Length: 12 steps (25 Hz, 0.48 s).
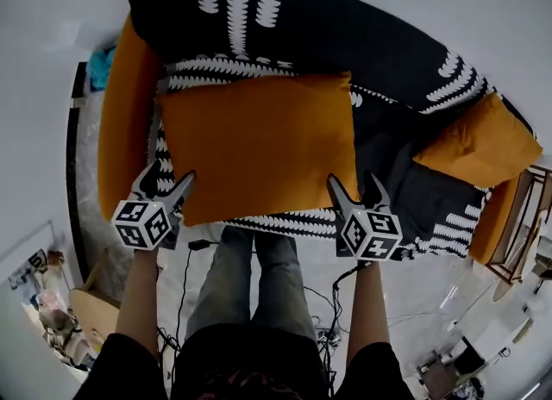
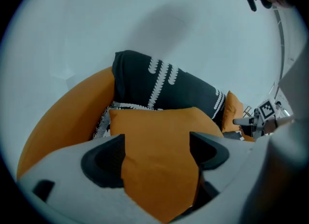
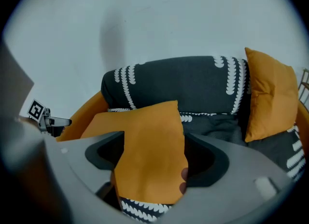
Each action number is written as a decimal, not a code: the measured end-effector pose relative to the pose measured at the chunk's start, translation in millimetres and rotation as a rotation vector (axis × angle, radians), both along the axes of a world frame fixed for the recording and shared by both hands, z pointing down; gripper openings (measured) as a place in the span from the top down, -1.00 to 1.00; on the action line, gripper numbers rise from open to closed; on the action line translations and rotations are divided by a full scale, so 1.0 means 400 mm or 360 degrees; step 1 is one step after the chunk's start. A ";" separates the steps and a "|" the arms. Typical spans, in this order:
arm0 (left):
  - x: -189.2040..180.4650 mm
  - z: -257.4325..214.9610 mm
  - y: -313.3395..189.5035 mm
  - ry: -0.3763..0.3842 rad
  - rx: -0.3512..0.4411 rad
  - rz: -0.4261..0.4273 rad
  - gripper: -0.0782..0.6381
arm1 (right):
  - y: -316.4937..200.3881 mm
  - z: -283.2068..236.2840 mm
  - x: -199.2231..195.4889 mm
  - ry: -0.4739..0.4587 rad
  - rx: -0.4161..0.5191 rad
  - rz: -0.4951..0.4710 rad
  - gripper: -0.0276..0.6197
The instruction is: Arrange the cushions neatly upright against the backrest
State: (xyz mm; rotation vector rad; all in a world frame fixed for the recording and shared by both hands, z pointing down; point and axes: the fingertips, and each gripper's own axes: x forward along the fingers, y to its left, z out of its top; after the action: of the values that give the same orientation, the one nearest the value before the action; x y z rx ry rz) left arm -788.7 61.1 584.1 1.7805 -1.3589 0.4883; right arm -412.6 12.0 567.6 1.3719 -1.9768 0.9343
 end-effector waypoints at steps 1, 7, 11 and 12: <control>-0.003 0.030 -0.007 -0.0017 -0.0024 0.0001 -0.39 | -0.011 0.034 0.009 -0.0003 -0.0022 -0.0008 -0.34; -0.023 0.173 -0.021 -0.0098 -0.0167 -0.0029 -0.47 | -0.070 0.183 0.034 -0.0021 -0.0128 -0.0082 -0.45; -0.021 0.264 -0.029 -0.0157 -0.0248 -0.0045 -0.55 | -0.117 0.268 0.035 -0.0034 -0.0180 -0.0179 -0.49; -0.026 0.287 -0.032 -0.0157 -0.0270 -0.0066 -0.61 | -0.126 0.292 0.030 -0.0052 -0.0202 -0.0200 -0.51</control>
State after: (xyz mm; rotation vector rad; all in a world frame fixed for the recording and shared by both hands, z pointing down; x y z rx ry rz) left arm -799.2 48.1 698.9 1.6056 -1.3765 0.6566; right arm -400.8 -38.4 684.3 1.1565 -1.9669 1.0103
